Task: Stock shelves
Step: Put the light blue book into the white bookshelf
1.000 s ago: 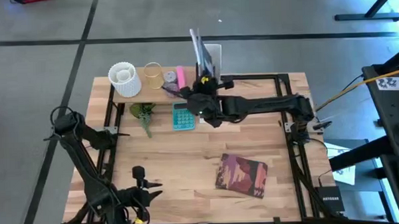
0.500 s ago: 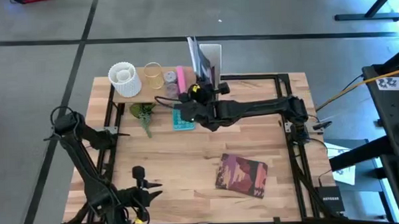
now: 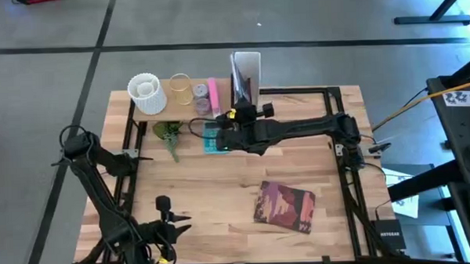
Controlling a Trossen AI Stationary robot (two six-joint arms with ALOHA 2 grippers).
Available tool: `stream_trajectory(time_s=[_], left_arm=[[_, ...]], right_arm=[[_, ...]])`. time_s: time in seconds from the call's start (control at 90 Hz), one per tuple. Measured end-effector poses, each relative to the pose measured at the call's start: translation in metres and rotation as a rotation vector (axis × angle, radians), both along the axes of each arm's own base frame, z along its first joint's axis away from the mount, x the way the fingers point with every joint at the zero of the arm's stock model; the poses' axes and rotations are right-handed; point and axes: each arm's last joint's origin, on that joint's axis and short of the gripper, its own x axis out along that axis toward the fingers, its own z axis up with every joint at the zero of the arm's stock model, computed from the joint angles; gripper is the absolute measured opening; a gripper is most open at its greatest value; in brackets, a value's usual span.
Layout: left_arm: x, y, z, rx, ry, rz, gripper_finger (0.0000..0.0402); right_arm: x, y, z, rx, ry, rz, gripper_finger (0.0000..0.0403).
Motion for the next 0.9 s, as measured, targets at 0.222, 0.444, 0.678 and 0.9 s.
stream_trajectory(time_s=[0.222, 0.444, 0.678, 0.9], left_arm=[[0.000, 0.000, 0.000, -0.005, -0.001, 0.003, 0.0090], [0.000, 0.000, 0.000, -0.004, -0.001, 0.003, 0.0090], [0.000, 0.000, 0.000, -0.004, -0.001, 0.002, 0.0090], [0.000, 0.000, 0.000, -0.004, -0.001, 0.002, 0.0090]], right_arm=[[0.011, 0.001, -0.025, 0.021, 0.003, -0.002, 0.0019], [0.017, 0.002, -0.041, 0.069, 0.034, 0.013, 0.0021], [0.012, 0.013, -0.043, 0.085, 0.023, 0.019, 0.0025], [0.010, 0.026, -0.044, 0.074, 0.050, 0.045, 0.0101]])
